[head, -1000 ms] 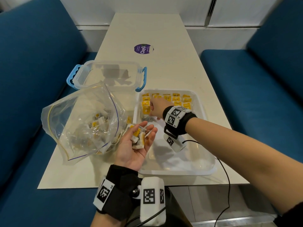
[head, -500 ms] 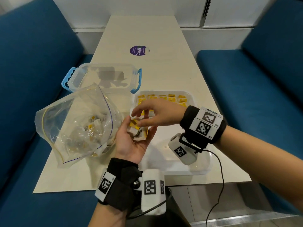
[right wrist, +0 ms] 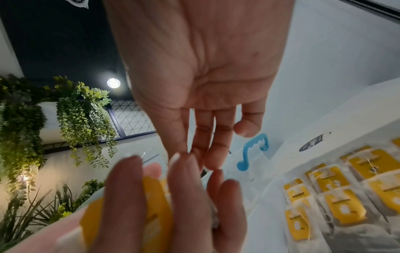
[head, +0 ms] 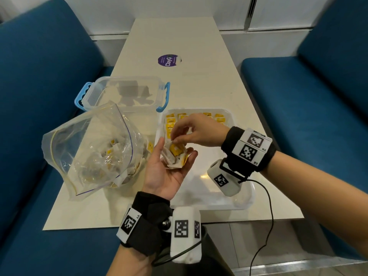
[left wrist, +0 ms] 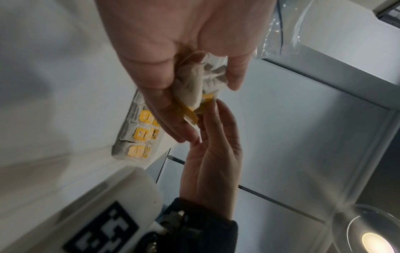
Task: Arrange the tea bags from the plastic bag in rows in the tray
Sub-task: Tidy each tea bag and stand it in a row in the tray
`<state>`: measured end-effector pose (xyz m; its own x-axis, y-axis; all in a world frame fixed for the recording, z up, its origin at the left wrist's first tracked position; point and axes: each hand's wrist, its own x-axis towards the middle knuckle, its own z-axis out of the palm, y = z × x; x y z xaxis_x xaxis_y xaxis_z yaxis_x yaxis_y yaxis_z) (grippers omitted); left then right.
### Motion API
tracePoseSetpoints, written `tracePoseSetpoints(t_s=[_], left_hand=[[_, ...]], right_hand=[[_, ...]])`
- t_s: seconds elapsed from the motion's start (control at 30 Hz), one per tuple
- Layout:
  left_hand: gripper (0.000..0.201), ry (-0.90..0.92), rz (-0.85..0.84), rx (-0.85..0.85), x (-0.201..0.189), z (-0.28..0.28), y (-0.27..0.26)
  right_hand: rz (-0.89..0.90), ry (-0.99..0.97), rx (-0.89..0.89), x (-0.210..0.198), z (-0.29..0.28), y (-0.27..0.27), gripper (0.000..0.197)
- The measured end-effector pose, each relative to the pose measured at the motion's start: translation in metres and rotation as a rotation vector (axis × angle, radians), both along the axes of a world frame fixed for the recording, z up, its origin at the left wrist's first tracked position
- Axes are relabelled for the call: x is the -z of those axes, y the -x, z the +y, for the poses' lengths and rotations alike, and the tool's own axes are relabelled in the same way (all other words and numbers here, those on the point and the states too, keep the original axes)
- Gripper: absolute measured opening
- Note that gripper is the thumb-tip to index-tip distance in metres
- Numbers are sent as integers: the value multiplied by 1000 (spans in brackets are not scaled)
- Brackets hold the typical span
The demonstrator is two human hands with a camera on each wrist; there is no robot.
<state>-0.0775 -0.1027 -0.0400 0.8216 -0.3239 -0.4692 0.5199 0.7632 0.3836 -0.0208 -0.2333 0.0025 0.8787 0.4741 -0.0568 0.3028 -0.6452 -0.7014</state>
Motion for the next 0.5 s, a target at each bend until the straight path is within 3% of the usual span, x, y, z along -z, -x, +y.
tracePoseSetpoints(t_s=[0.2,0.33,0.5], left_hand=[[44,38,5,21,2,4,0],[39,56,-9,0,5,3,-1],[35,83,-4,-8,7,2,0]], right_hand=[[-45,-32,63,3,0,6,14],[28,9,82,3,-1,9,32],[38,-84,133,3,-5,10,19]])
